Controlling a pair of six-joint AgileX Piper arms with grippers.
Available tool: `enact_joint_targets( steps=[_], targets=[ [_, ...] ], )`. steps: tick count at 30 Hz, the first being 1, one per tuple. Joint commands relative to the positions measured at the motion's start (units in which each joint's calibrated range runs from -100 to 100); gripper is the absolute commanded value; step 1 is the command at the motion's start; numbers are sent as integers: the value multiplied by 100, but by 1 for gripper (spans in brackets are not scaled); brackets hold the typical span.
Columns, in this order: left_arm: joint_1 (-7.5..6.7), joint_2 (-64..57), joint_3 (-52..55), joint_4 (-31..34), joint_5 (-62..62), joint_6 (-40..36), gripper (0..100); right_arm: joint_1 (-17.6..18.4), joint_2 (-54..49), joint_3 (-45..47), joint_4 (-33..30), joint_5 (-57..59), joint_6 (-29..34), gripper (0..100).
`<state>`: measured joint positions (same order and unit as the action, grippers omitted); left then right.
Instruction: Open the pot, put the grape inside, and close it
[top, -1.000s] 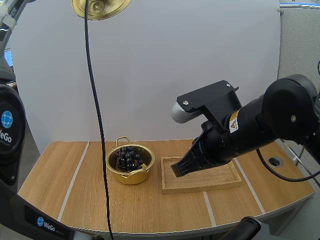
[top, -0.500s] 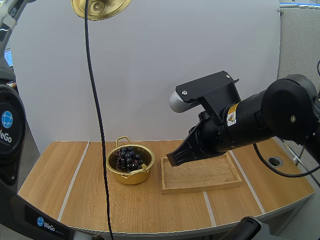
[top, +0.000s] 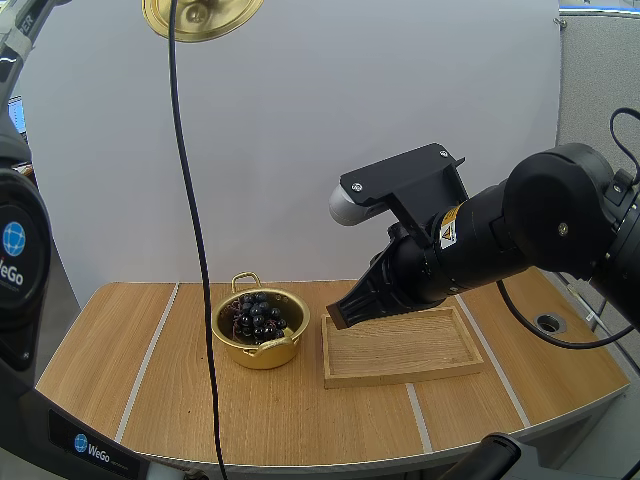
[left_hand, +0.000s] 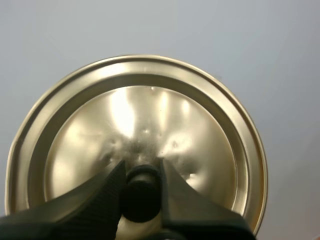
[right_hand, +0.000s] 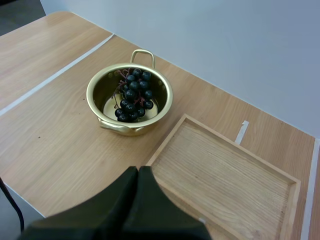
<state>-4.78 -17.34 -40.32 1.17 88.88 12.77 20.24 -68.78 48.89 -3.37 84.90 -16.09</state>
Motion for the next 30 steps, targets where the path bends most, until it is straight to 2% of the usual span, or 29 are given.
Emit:
enact_joint_targets(
  steps=[1, 9, 21, 30],
  targets=[
    [-17, -53, -46, 54, 176, -35, 0, -1, -19, -10, -61, -310, 38, 0],
    [-17, -53, -46, 54, 1112, -35, 0, -1, -19, -10, -72, -312, 38, 0],
    [-17, -10, 13, -117, 1112, 283, 0, -1, -19, -10, -72, -312, 38, 0],
    [-17, -10, 968, -349, 1112, 333, 0, -1, -19, -10, -73, -367, 38, 0]
  ],
)
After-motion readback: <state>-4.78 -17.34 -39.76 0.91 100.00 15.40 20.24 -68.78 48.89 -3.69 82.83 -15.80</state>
